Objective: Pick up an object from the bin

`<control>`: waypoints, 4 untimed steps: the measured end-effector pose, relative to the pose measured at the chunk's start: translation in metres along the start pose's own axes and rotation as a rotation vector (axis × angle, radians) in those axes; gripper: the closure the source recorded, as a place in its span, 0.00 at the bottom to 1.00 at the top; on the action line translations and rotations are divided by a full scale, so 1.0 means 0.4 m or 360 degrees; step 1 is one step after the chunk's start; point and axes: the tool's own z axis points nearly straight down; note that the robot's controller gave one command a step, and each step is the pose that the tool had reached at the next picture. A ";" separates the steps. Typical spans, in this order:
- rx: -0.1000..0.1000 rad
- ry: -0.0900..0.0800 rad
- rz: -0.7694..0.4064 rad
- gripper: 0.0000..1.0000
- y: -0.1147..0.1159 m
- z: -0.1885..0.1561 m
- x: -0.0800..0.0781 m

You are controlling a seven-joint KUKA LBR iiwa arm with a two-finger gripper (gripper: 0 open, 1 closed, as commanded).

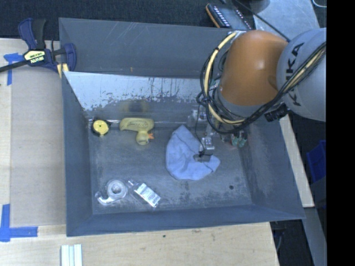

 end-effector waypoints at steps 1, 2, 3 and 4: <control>-0.0001 -0.0014 0.0001 0.00 0.000 -0.013 -0.003; 0.0000 -0.0012 -0.0222 0.00 -0.062 0.137 0.029; -0.0001 -0.0015 -0.0015 0.00 -0.121 0.237 0.090; 0.0000 -0.0017 -0.0052 1.00 -0.094 0.289 0.082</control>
Offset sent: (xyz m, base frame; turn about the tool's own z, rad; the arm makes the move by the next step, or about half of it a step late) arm -0.0222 -0.0416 -0.0957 -0.2291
